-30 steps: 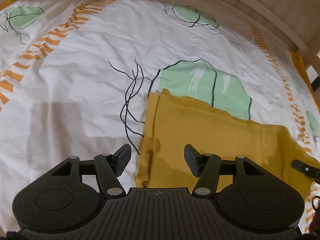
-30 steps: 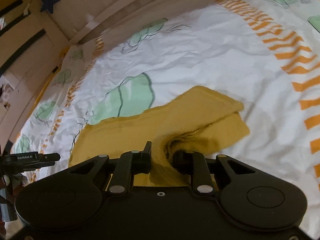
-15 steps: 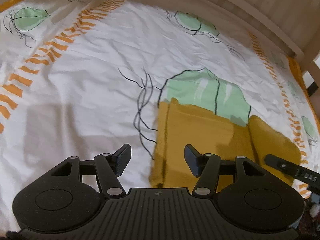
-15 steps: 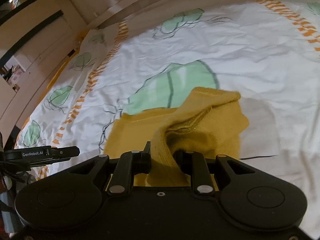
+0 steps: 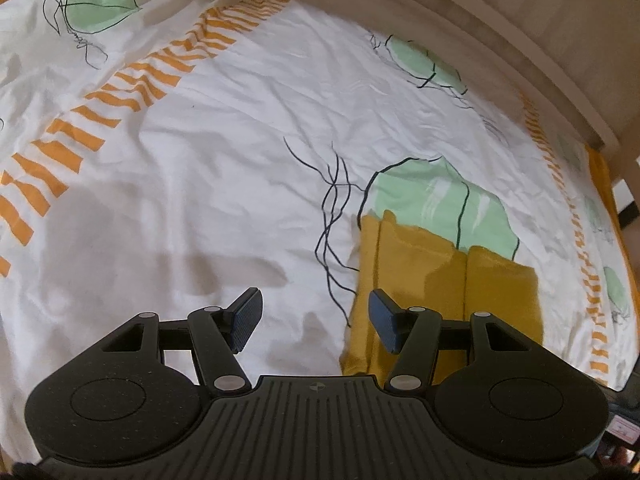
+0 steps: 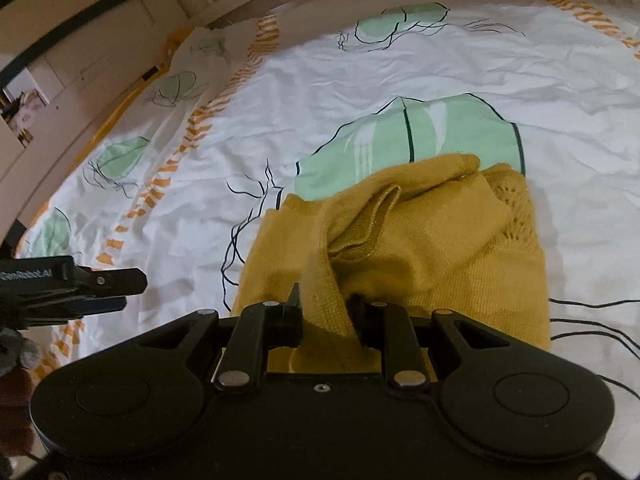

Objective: Fold small clothes
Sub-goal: 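Lift the sweater edge with the right gripper, fold it over, release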

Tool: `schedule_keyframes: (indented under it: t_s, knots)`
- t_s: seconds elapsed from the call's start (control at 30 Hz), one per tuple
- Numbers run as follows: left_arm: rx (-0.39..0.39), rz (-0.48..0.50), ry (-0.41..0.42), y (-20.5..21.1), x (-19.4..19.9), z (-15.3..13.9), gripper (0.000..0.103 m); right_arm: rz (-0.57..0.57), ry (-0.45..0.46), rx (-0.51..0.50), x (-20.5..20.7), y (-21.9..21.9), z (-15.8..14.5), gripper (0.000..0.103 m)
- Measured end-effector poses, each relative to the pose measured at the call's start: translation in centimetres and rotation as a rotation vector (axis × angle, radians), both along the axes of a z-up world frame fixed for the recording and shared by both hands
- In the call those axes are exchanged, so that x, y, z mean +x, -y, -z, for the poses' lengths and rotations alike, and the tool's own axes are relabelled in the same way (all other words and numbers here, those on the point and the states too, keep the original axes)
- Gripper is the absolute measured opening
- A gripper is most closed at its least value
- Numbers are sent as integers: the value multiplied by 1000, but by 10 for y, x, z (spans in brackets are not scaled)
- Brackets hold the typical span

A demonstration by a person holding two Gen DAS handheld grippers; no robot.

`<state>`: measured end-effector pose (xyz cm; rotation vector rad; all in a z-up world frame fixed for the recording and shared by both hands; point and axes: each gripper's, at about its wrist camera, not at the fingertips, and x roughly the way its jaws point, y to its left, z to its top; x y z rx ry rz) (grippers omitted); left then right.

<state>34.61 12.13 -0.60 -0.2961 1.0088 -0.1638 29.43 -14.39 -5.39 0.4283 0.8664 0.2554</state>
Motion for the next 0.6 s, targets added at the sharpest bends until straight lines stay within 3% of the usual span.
schedule_keyframes:
  t_s: [0.17, 0.27, 0.37, 0.6]
  knots:
    - [-7, 2, -10, -2, 1, 3, 57, -19, -6, -77, 5, -20, 4, 33]
    - [-17, 0, -19, -1, 2, 5, 57, -32, 6, -95, 8, -33, 6, 40]
    - [-14, -1, -22, -1, 2, 6, 57, -60, 41, -57, 9, -41, 7, 47]
    - [-12, -12, -18, -2, 4, 7, 57, -126, 133, 56, 3, -45, -3, 47]
